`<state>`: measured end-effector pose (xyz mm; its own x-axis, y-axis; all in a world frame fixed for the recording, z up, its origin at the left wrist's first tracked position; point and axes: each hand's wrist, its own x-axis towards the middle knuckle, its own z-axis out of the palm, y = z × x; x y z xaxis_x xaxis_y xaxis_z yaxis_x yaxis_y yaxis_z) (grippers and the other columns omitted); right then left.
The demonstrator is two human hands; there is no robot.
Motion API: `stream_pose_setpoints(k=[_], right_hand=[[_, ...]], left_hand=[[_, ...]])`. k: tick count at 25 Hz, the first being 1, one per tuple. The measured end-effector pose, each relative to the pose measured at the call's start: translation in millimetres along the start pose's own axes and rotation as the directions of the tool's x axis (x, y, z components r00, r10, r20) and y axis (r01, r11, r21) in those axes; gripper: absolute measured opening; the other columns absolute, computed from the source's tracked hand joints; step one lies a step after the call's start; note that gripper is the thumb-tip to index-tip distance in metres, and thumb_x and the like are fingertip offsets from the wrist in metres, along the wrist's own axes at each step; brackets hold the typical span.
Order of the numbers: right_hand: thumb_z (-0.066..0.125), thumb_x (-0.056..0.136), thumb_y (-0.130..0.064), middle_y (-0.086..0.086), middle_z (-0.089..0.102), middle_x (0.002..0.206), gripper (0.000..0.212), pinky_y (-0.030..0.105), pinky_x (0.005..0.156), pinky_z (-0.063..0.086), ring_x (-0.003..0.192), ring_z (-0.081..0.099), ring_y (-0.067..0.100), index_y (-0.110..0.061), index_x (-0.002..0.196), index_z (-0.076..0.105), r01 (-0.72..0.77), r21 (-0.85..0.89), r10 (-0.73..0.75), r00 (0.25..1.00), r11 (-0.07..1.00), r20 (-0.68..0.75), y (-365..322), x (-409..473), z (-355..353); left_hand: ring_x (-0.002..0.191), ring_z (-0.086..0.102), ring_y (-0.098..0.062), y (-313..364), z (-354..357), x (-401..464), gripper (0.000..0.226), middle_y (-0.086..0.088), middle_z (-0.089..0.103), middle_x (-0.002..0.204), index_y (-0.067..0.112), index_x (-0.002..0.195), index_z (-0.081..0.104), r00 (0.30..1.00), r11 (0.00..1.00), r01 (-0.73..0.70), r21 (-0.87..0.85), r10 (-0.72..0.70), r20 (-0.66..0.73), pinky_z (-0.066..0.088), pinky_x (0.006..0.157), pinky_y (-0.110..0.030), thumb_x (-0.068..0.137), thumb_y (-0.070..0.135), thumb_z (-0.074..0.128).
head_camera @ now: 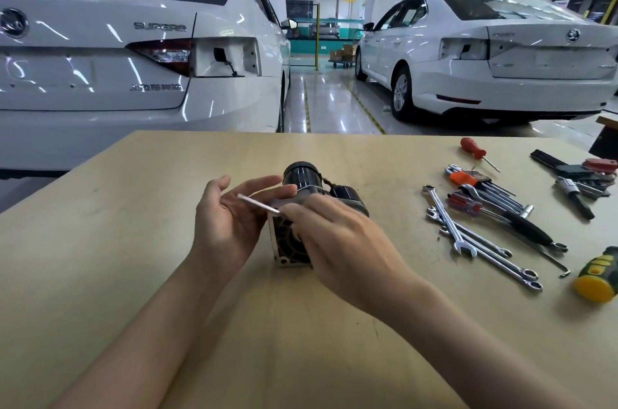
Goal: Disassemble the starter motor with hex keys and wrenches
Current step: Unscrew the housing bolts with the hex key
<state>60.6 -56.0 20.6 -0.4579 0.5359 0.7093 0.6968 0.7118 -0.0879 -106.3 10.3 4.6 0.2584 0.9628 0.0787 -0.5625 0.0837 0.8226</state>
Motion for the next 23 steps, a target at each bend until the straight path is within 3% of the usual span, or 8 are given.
stream_pose_setpoints(k=[3, 4, 5, 7, 8, 16, 21, 23], right_hand=[[0.06, 0.089, -0.004, -0.005, 0.066, 0.085, 0.014, 0.024, 0.067, 0.051, 0.072, 0.058, 0.005, -0.01, 0.101, 0.066, -0.244, 0.357, 0.333, 0.918, 0.902, -0.215, 7.8, -11.0, -9.1], [0.06, 0.089, -0.003, -0.006, 0.067, 0.079, 0.012, 0.028, 0.063, 0.054, 0.066, 0.06, 0.008, -0.012, 0.096, 0.064, -0.337, 0.523, 0.493, 0.848, 0.783, -0.193, 11.4, -13.7, -12.9], [0.059, 0.091, 0.0, 0.0, 0.068, 0.074, 0.012, 0.031, 0.06, 0.054, 0.063, 0.062, 0.013, -0.012, 0.093, 0.062, -0.394, 0.666, 0.615, 0.778, 0.634, -0.125, 14.9, -16.2, -17.0], [0.053, 0.093, 0.006, 0.009, 0.07, 0.073, 0.014, 0.031, 0.058, 0.055, 0.06, 0.065, 0.02, -0.008, 0.091, 0.056, -0.422, 0.814, 0.734, 0.679, 0.399, -0.007, 20.0, -21.8, -23.9], [0.051, 0.093, 0.006, 0.011, 0.071, 0.072, 0.013, 0.031, 0.059, 0.057, 0.06, 0.066, 0.021, -0.007, 0.091, 0.054, -0.422, 0.849, 0.765, 0.643, 0.319, 0.033, 21.1, -23.1, -25.6], [0.057, 0.093, -0.001, 0.019, 0.073, 0.076, 0.004, 0.028, 0.059, 0.057, 0.069, 0.072, 0.029, -0.002, 0.089, 0.055, -0.397, 0.916, 0.874, 0.422, -0.063, 0.243, 13.0, -26.1, -19.3], [0.056, 0.091, 0.004, 0.022, 0.072, 0.076, 0.007, 0.028, 0.061, 0.057, 0.07, 0.072, 0.031, 0.0, 0.085, 0.055, -0.336, 0.931, 0.88, 0.385, -0.146, 0.277, 11.4, -28.2, -14.3], [0.056, 0.09, 0.004, 0.022, 0.072, 0.078, 0.003, 0.029, 0.062, 0.057, 0.073, 0.073, 0.031, 0.003, 0.088, 0.055, -0.33, 0.93, 0.873, 0.393, -0.161, 0.29, 13.4, -27.5, -13.2]], left_hand=[[0.096, 0.068, -0.023, 0.5, 10.2, -6.6, 0.039, -0.014, 0.073, 0.1, 0.006, 0.092, 0.074, 0.974, 0.926, -0.226, 0.301, 0.219, 0.058, 0.048, 0.085, -0.033, 0.087, 0.029, 0.042], [0.097, 0.068, -0.018, -0.2, 12.9, -9.3, 0.031, -0.009, 0.074, 0.099, 0.008, 0.095, 0.072, 0.93, 0.804, -0.363, 0.472, 0.343, 0.131, 0.049, 0.085, -0.027, 0.083, 0.024, 0.048], [0.098, 0.067, -0.013, -2.1, 16.6, -12.2, 0.028, -0.004, 0.073, 0.099, 0.01, 0.098, 0.071, 0.866, 0.608, -0.481, 0.632, 0.442, 0.234, 0.049, 0.085, -0.023, 0.08, 0.022, 0.055], [0.101, 0.064, -0.01, -9.5, 24.2, -16.7, 0.032, 0.004, 0.07, 0.103, 0.011, 0.103, 0.071, 0.749, 0.217, -0.602, 0.768, 0.485, 0.451, 0.048, 0.09, -0.022, 0.074, 0.024, 0.067], [0.102, 0.062, -0.011, -12.9, 27.7, -18.5, 0.035, 0.006, 0.068, 0.104, 0.012, 0.105, 0.071, 0.732, 0.123, -0.607, 0.785, 0.471, 0.492, 0.048, 0.091, -0.025, 0.072, 0.024, 0.072], [0.096, 0.062, -0.011, -21.7, 38.9, -20.5, 0.045, 0.029, 0.057, 0.098, 0.02, 0.105, 0.072, 0.739, 0.139, -0.544, 0.827, 0.546, 0.394, 0.05, 0.086, -0.025, 0.064, 0.029, 0.088], [0.095, 0.061, -0.008, -19.0, 39.3, -20.8, 0.048, 0.029, 0.058, 0.096, 0.021, 0.103, 0.072, 0.747, 0.14, -0.538, 0.831, 0.537, 0.392, 0.05, 0.085, -0.022, 0.063, 0.047, 0.077], [0.093, 0.061, -0.007, -18.7, 39.8, -19.6, 0.044, 0.029, 0.059, 0.095, 0.02, 0.101, 0.073, 0.74, 0.139, -0.542, 0.829, 0.547, 0.392, 0.05, 0.085, -0.021, 0.064, 0.044, 0.078]])
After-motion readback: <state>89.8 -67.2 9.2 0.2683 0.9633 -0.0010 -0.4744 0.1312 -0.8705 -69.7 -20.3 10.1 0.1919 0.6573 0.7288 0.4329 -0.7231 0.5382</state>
